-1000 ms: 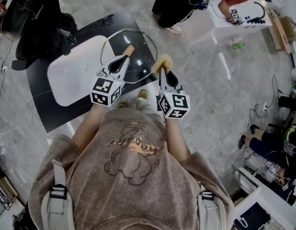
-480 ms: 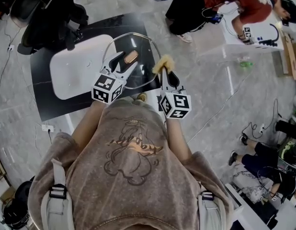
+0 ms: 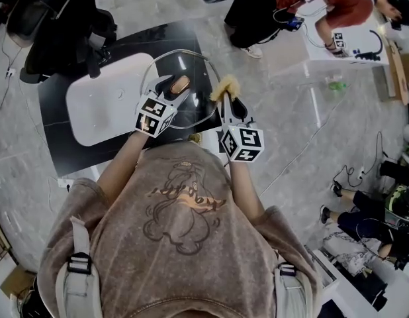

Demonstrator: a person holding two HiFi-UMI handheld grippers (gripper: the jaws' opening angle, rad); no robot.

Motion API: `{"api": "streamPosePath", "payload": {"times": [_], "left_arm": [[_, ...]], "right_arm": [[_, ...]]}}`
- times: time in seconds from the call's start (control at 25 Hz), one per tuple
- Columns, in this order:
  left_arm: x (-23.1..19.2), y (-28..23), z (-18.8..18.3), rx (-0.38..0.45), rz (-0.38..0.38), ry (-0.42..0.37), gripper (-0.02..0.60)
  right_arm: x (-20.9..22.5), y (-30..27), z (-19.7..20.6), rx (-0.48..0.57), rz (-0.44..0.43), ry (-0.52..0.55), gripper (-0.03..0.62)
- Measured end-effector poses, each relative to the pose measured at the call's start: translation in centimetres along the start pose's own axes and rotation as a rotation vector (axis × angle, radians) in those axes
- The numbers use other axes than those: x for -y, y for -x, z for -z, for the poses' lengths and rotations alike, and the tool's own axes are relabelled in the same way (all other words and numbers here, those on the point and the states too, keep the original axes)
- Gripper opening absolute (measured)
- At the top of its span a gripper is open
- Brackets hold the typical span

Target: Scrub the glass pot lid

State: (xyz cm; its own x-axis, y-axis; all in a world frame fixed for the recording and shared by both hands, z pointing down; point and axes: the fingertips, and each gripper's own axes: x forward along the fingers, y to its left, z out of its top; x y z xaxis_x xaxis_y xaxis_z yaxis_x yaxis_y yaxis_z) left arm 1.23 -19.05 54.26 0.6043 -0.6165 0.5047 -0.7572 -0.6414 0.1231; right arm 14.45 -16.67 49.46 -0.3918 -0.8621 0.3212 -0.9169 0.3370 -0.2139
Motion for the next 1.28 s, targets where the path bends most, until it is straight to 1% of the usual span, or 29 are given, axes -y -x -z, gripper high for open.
{"api": "streamPosePath", "payload": {"times": [0.2,0.4,0.44,0.48,0.68,0.8,0.96,1.16,1.28], "left_arm": [[-0.6,-2.9,2.9,-0.103,0.028,-0.032,0.236],[-1.1,-5.4,5.1,-0.182,0.051,-0.082,0.235],[-1.2,-5.7,5.4,-0.204,0.049,-0.089,0.228],[-1.3,-5.8,5.7,-0.222,0.047,-0.093,0.186],[-1.2,-5.9,5.8,-0.247,0.071,-0.085,0.186],[-1.1,-6.0,5.7,-0.257,0.077,-0.079,0.186],[-1.0,-6.1,5.8,-0.296,0.077,-0.074,0.186],[-0.8,-6.0,6.1,-0.343,0.100,-0.053,0.186],[-0.8,-6.0,6.1,-0.369,0.112,-0.046,0.187]], "right_arm": [[0.4,-0.1,0.7,-0.023,0.013,0.003,0.038],[0.4,0.0,1.8,-0.049,0.027,-0.006,0.038],[0.4,0.1,2.0,-0.051,0.028,-0.007,0.038],[0.3,0.1,2.1,-0.053,0.028,-0.007,0.038],[0.5,-0.1,2.6,-0.067,0.029,0.000,0.038],[0.6,-0.8,3.3,-0.094,0.018,0.011,0.038],[0.0,-1.7,5.2,-0.176,-0.045,0.022,0.038],[-2.6,-2.7,9.4,-0.334,-0.158,0.052,0.038],[-4.4,-3.2,11.5,-0.424,-0.225,0.089,0.038]]}}
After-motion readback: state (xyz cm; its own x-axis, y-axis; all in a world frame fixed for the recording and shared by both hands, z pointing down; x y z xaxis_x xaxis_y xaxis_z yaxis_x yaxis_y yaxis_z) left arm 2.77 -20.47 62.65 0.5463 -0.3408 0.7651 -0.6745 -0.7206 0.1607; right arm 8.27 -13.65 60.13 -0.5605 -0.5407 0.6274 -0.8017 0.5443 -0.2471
